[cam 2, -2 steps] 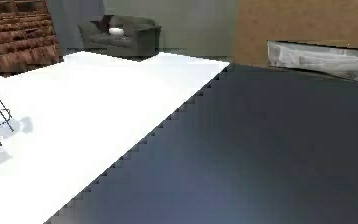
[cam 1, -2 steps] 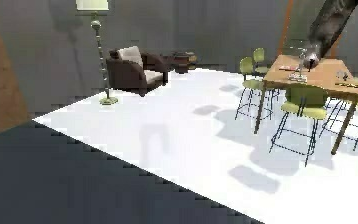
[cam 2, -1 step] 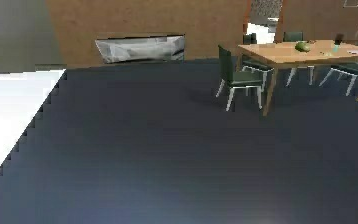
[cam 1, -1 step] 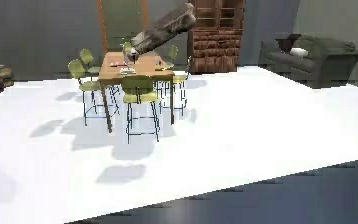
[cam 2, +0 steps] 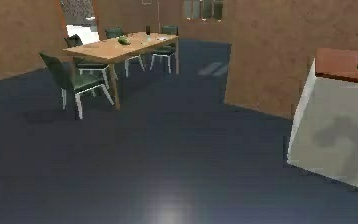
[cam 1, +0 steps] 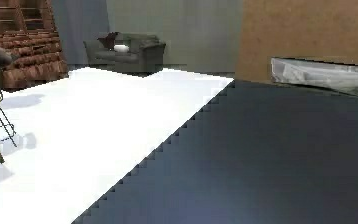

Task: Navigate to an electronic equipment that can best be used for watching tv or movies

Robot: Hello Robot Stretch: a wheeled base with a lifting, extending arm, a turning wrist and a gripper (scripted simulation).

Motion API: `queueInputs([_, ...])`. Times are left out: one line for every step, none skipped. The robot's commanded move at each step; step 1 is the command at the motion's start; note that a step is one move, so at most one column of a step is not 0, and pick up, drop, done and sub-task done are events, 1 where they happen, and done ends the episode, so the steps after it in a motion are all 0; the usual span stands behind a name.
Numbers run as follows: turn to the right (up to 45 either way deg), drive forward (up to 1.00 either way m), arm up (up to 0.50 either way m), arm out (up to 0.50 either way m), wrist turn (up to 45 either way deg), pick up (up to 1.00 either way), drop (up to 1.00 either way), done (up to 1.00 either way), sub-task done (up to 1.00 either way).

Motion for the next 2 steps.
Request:
queueInputs([39.0, 0.00, 0.00, 0.00, 0.0, 0.00, 0.00, 0.00, 0.00])
queueInputs([0.0, 1.00, 0.00, 0.00, 0.0, 0.00, 0.00, 0.00, 0.00])
